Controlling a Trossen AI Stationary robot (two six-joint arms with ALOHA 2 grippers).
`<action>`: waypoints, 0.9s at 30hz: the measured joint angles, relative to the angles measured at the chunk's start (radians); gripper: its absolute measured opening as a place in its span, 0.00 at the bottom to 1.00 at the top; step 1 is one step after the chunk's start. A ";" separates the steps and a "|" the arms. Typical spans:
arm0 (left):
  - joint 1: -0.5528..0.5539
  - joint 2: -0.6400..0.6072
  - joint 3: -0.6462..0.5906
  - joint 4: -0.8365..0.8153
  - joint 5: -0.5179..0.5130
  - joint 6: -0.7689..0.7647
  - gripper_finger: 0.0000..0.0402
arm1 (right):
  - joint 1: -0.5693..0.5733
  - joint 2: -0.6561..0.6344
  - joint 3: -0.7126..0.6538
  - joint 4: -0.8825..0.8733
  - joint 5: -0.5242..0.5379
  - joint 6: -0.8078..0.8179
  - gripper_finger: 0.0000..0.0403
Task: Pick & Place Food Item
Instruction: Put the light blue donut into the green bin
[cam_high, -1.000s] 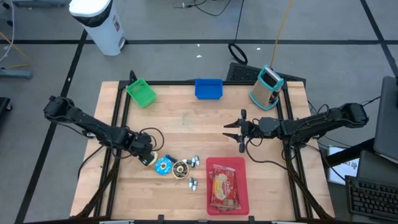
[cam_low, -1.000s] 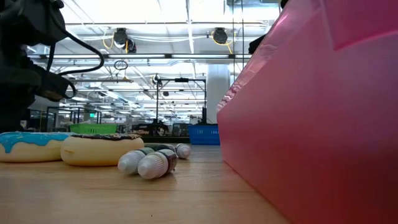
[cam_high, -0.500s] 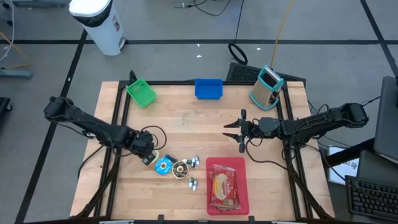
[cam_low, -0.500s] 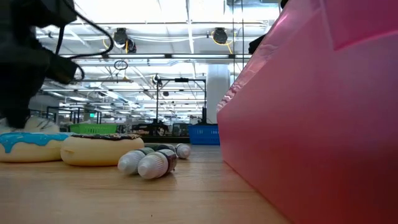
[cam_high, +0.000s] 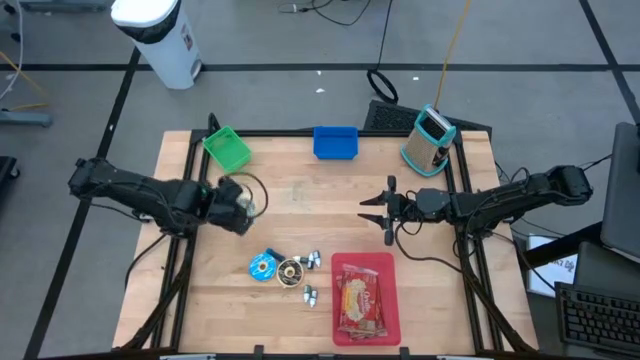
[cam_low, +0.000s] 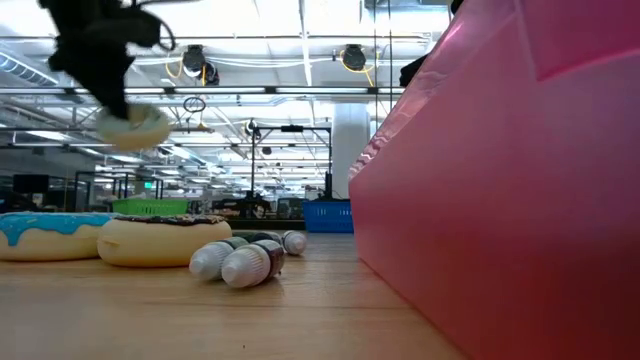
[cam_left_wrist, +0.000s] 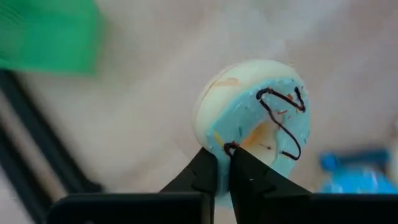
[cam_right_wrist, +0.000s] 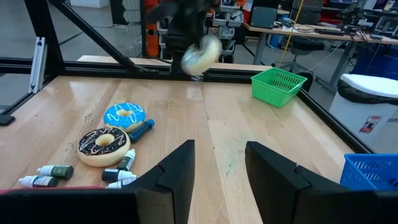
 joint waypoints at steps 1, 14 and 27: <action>0.016 0.000 0.024 -0.018 -0.056 -0.002 0.07 | 0.000 0.000 0.000 0.000 0.000 0.000 0.32; 0.476 0.002 0.130 -0.026 -0.293 0.316 0.04 | 0.000 0.000 0.000 0.000 0.000 0.000 0.32; 0.962 0.020 0.086 0.320 -0.091 0.667 0.02 | 0.000 0.000 0.000 0.000 0.000 -0.002 0.32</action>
